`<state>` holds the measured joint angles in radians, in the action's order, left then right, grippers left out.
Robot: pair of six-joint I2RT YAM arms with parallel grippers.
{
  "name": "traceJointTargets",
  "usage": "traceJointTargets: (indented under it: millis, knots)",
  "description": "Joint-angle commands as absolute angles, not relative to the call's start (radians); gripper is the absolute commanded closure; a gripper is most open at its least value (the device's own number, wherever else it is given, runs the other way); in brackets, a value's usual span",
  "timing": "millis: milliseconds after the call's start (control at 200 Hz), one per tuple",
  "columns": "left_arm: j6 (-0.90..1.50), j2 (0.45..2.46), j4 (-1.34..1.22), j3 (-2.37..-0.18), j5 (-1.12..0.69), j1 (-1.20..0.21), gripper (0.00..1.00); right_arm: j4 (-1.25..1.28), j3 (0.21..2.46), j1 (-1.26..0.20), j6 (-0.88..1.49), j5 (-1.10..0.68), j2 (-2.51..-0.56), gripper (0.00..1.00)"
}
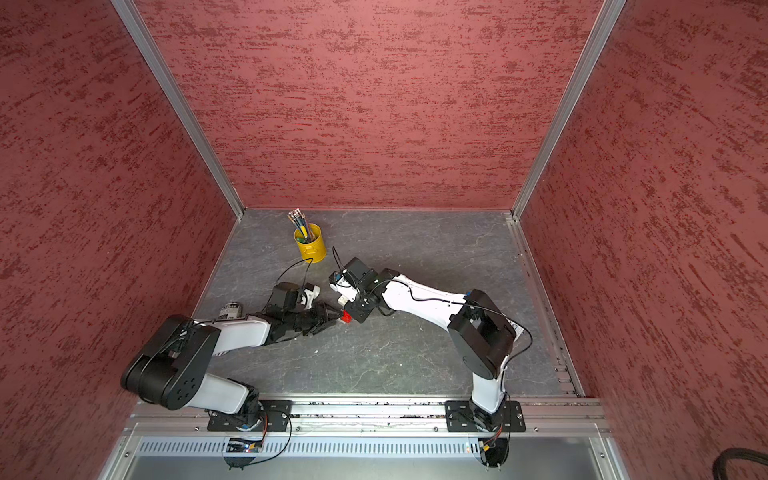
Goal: Assemble the letter y with lego
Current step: Assemble the lego brick with the lego brick.
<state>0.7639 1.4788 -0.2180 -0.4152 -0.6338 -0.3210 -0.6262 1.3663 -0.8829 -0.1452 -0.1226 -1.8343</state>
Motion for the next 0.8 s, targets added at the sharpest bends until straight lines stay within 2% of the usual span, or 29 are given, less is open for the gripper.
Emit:
traceJointTargets:
  millis: [0,792]
  knots:
    - [0.742,1.522,-0.044,-0.365,-0.511,-0.321,0.49,-0.627,1.394,-0.893,-0.175,-0.141,-1.844,0.72]
    - [0.743,1.517,-0.037,-0.363,-0.508,-0.32,0.5,-0.642,1.401,-0.907,-0.232,-0.179,-1.877,0.71]
